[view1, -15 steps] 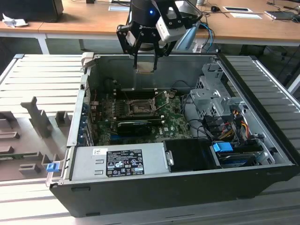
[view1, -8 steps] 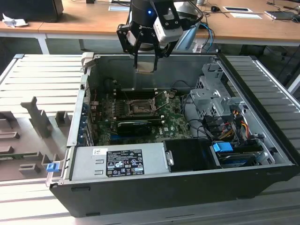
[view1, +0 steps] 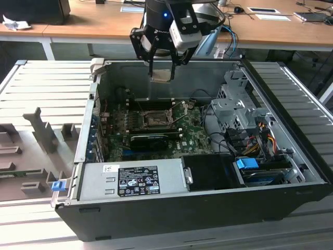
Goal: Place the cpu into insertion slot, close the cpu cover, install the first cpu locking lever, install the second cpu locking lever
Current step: 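Place the cpu into insertion slot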
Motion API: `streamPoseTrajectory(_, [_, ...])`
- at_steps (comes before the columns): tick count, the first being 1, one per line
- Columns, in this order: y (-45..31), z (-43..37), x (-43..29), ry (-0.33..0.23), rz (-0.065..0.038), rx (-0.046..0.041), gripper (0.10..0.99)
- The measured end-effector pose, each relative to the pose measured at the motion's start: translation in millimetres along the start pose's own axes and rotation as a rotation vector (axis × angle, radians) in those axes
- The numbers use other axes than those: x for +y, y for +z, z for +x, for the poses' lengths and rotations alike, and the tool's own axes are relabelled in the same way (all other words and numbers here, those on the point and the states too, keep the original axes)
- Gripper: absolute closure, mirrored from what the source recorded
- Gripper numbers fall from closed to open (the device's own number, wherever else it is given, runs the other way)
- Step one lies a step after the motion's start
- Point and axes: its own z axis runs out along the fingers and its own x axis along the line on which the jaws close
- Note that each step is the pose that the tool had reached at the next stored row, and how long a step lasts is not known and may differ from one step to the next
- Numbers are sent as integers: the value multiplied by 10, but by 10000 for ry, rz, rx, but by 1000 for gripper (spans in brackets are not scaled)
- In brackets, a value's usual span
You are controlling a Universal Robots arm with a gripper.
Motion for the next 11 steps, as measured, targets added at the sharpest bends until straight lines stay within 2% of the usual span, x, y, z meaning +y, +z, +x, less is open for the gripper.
streamPoseTrajectory(11, [3,0,0,672,-12,-58,561])
